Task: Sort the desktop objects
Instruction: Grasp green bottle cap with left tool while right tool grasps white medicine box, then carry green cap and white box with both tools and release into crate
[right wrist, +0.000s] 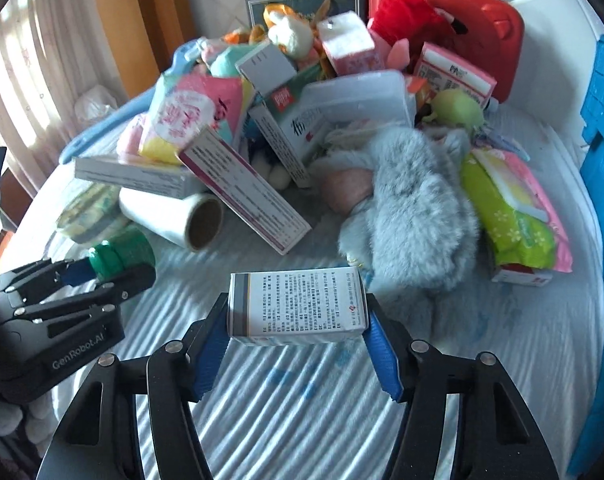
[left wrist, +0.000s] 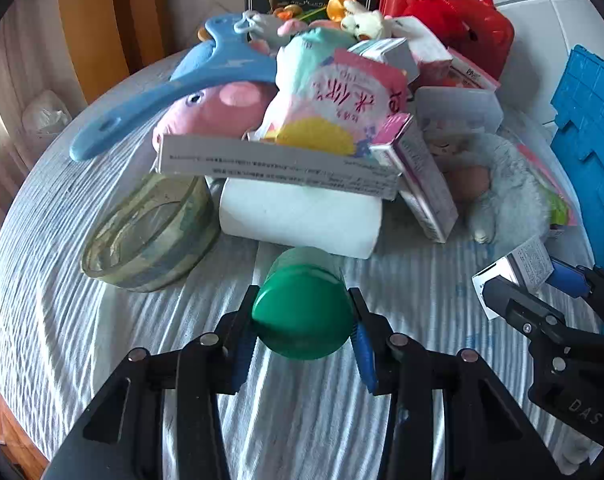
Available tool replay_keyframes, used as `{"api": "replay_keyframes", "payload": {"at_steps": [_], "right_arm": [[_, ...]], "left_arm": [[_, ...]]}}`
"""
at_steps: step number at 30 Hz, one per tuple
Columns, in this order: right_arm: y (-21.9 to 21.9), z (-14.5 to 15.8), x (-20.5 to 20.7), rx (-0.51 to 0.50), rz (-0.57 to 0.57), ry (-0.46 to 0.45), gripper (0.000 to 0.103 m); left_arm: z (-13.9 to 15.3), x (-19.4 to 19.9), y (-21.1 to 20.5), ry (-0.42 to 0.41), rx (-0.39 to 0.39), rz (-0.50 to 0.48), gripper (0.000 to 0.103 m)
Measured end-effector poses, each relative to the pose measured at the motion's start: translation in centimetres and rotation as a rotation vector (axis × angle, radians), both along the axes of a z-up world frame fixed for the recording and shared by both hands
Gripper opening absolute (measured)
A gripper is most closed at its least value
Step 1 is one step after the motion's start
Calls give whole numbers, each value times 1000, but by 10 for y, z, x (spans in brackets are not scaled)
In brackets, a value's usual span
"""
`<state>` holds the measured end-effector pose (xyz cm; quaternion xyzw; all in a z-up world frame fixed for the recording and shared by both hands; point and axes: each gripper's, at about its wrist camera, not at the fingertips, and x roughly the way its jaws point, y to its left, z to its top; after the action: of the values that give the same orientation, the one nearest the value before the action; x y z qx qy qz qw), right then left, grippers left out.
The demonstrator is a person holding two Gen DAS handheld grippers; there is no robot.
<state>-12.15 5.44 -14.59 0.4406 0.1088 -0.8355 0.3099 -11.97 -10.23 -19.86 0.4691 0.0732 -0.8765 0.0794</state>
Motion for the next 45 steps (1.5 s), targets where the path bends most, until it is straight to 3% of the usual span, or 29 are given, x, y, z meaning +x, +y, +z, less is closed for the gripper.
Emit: {"api": "replay_keyframes", "payload": {"at_steps": [7, 15, 27, 32, 37, 45], "right_arm": [[15, 60, 12, -62, 12, 128, 63], [63, 146, 28, -156, -39, 314, 63], [194, 254, 46, -192, -265, 593, 63], [262, 276, 48, -166, -392, 663, 63], [332, 286, 39, -108, -529, 677, 63], [439, 276, 9, 36, -743, 623, 63]], "left_arm": [[66, 19, 26, 138, -23, -29, 40], [149, 25, 55, 334, -60, -106, 40], [248, 29, 180, 585, -55, -311, 40], [276, 30, 249, 643, -45, -403, 40], [298, 27, 318, 665, -33, -477, 40], [307, 14, 428, 581, -39, -587, 40]]}}
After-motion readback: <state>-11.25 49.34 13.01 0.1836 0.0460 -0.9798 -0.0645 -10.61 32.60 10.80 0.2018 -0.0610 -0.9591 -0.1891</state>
